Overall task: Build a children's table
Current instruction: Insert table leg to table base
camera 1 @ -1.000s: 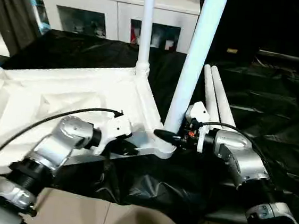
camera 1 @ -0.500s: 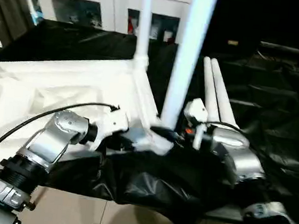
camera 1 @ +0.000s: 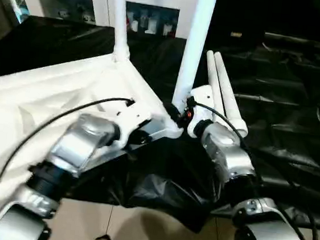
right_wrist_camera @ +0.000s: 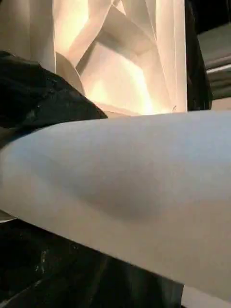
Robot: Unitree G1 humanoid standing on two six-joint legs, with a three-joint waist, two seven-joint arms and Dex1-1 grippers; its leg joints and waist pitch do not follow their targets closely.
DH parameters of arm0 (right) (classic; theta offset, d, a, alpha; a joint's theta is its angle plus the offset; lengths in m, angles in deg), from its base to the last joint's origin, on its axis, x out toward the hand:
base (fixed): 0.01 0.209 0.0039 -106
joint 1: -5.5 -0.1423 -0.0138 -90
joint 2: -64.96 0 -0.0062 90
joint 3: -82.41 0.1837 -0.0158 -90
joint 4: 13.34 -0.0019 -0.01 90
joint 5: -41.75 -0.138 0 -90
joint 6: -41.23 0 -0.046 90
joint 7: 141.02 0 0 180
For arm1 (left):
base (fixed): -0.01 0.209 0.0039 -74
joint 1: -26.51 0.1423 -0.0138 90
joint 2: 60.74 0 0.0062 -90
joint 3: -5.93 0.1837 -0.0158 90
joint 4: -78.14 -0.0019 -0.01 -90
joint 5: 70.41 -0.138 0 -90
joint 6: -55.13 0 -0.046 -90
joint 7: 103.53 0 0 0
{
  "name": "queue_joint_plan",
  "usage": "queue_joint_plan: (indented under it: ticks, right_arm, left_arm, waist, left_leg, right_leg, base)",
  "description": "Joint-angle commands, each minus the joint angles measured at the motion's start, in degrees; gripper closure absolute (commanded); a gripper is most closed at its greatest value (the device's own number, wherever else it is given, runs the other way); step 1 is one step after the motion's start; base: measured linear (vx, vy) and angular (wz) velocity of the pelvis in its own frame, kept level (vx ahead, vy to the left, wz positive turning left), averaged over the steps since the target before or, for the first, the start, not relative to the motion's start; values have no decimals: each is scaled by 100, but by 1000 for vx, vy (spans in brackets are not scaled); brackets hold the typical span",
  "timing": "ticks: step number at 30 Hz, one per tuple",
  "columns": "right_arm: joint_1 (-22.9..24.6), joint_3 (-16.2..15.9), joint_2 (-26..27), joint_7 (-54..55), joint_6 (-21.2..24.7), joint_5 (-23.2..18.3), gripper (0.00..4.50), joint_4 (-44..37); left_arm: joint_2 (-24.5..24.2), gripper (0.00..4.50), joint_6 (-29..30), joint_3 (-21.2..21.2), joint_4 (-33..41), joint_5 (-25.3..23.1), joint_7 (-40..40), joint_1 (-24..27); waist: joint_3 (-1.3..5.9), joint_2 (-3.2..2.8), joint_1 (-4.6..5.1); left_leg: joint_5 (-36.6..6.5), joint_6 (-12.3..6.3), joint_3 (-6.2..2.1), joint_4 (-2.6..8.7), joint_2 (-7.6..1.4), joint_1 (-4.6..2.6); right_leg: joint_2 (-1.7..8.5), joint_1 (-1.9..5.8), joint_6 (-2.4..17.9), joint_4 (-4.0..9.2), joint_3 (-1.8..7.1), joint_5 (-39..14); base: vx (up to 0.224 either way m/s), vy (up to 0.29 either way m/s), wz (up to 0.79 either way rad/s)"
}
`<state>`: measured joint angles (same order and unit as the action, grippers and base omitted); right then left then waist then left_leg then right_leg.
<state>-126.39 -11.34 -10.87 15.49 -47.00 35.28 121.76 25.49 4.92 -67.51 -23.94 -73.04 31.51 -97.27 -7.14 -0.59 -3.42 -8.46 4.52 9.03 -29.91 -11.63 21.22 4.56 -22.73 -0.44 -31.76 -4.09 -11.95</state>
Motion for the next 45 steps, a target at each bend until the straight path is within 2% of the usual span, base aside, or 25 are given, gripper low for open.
queue_joint_plan:
  ticks: [1,3,4,6,7,8,9,10,11,14,15,16,18,19,20,21,23,26,28,29,31,38,41,45]
  right_arm:
    - [457,-139,7,-52,431,180,258,718]
    - [454,-135,-35,-158,413,157,258,701]
    - [455,-129,-87,-304,401,120,258,657]
    - [488,-142,-265,-821,393,12,258,455]
    - [510,-151,-322,-990,413,-21,258,381]
    - [540,-167,-388,-1174,458,-59,258,296]
    - [557,-178,-424,-1265,474,-73,258,251]
    - [613,-220,-560,-1585,527,-117,258,104]
    - [649,-251,-648,-1779,551,-140,258,18]
    - [737,-361,-963,-2396,652,-208,258,-235]
    - [745,-382,-1019,-2508,659,-215,258,-271]
    - [755,-409,-1095,-2667,655,-224,258,-322]
    - [759,-439,-1209,-2955,683,-248,258,-413]
    - [750,-454,-1254,-3065,697,-259,258,-435]
    - [746,-460,-1274,-3115,703,-264,258,-445]
    - [734,-484,-1333,-3278,729,-286,258,-480]
    - [704,-569,-1471,-3700,769,-326,258,-567]
    - [690,-631,-1534,-3926,760,-343,258,-610]
    - [689,-649,-1544,-4015,729,-351,258,-626]
    - [702,-650,-1529,-4075,721,-375,258,-650]
    - [727,-657,-1506,-4144,702,-396,258,-678]
    - [814,-657,-1489,-4187,458,-376,258,-718]
    - [835,-604,-1467,-4097,343,-366,258,-713]
    - [1019,-553,-1427,-4001,229,-391,258,-869]
  left_arm:
    - [-16,450,-21,0,236,-16,44,-168]
    - [-54,450,-35,6,295,9,-19,-141]
    - [-99,450,-138,24,333,34,-115,-117]
    - [-221,450,-388,85,443,134,-426,-19]
    - [-258,450,-507,103,463,174,-528,14]
    - [-296,450,-559,118,467,196,-600,36]
    - [-318,450,-626,126,468,211,-644,52]
    - [-393,450,-773,146,470,268,-793,103]
    - [-447,450,-802,161,471,281,-862,129]
    - [-598,450,-1058,182,453,331,-1092,206]
    - [-631,450,-1091,179,455,347,-1145,222]
    - [-672,450,-1131,166,457,375,-1217,247]
    - [-742,450,-1227,151,436,423,-1335,280]
    - [-771,450,-1268,151,435,446,-1399,294]
    - [-784,450,-1286,151,434,456,-1428,300]
    - [-829,450,-1334,154,426,482,-1523,317]
    - [-966,450,-1629,189,325,526,-1776,349]
    - [-1042,450,-1822,200,219,540,-1903,342]
    - [-1063,450,-1884,183,143,535,-1942,309]
    - [-1081,450,-1926,164,75,533,-1976,277]
    - [-1103,450,-1960,156,30,541,-2006,261]
    - [-1108,450,-2165,109,-219,584,-2060,183]
    - [-1095,450,-2187,92,-269,576,-2033,163]
    - [-1064,450,-2234,90,-364,548,-2010,131]
  waist:
    - [148,-87,49]
    - [161,-106,41]
    - [159,-116,30]
    - [172,-85,11]
    - [203,-59,-7]
    - [259,-37,-22]
    - [272,-45,-33]
    - [287,-29,-33]
    - [302,-27,-53]
    - [335,1,-79]
    - [334,1,-93]
    - [378,13,-119]
    - [404,24,-138]
    - [429,28,-146]
    - [443,28,-150]
    - [477,34,-150]
    - [493,39,-148]
    - [520,6,-174]
    - [510,2,-171]
    - [512,28,-167]
    - [503,19,-169]
    - [502,18,-180]
    - [524,6,-180]
    - [560,0,-180]
  left_leg:
    - [-3962,311,-175,465,-103,-202]
    - [-3973,300,-177,481,-107,-218]
    - [-3861,284,-171,487,-107,-204]
    - [-3668,249,-150,476,-103,-193]
    - [-3348,192,-141,478,-109,-136]
    - [-2863,127,-101,469,-126,-88]
    - [-2653,94,-80,462,-135,-82]
    - [-2366,33,-26,440,-134,-79]
    - [-2171,-48,20,416,-140,-86]
    - [-1956,-179,83,358,-145,-110]
    - [-1924,-193,88,348,-144,-103]
    - [-1686,-238,106,316,-137,-94]
    - [-1444,-296,114,285,-134,-83]
    - [-1159,-368,135,235,-132,-82]
    - [-1024,-402,132,220,-122,-64]
    - [-743,-482,139,186,-109,-44]
    - [-552,-584,148,154,-108,-33]
    - [-495,-685,164,121,-127,-57]
    - [-560,-667,162,125,-137,-42]
    - [-677,-609,164,132,-139,-39]
    - [-871,-485,153,145,-149,-43]
    - [-1237,-241,146,154,-153,-50]
    - [-1248,-194,136,149,-155,-51]
    - [-1107,-229,135,118,-142,-40]
  right_leg:
    - [352,33,338,608,78,-3763]
    - [365,37,399,601,98,-3540]
    - [381,33,457,597,130,-3428]
    - [391,22,525,583,187,-3317]
    - [403,65,609,535,227,-3071]
    - [400,102,751,476,264,-2571]
    - [388,103,843,440,272,-2281]
    - [355,104,1008,400,278,-1829]
    - [361,116,1084,369,286,-1653]
    - [360,105,1178,343,317,-1612]
    - [360,101,1193,330,327,-1596]
    - [356,131,1245,289,337,-1403]
    - [345,143,1296,251,337,-1118]
    - [316,144,1448,168,341,-594]
    - [306,171,1502,135,329,-391]
    - [290,209,1601,73,314,27]
    - [275,230,1698,36,295,368]
    - [265,223,1803,7,272,595]
    - [276,227,1827,5,256,504]
    - [286,240,1806,15,256,315]
    - [308,234,1747,35,264,-46]
    - [330,213,1609,68,282,-614]
    - [327,222,1606,53,280,-593]
    - [316,238,1664,11,274,-272]
  base:
    - [0,0,0]
    - [0,0,0]
    - [0,0,0]
    - [0,0,0]
    - [0,0,0]
    - [0,0,0]
    - [0,0,0]
    - [0,0,0]
    - [0,0,0]
    - [20,-4,3]
    - [66,-20,9]
    - [75,-28,6]
    - [97,-38,8]
    - [78,-27,6]
    - [70,-17,2]
    - [70,-17,2]
    - [27,-3,-1]
    - [0,0,0]
    - [0,0,0]
    - [0,0,0]
    - [0,0,0]
    - [0,0,0]
    - [0,0,0]
    - [0,0,0]
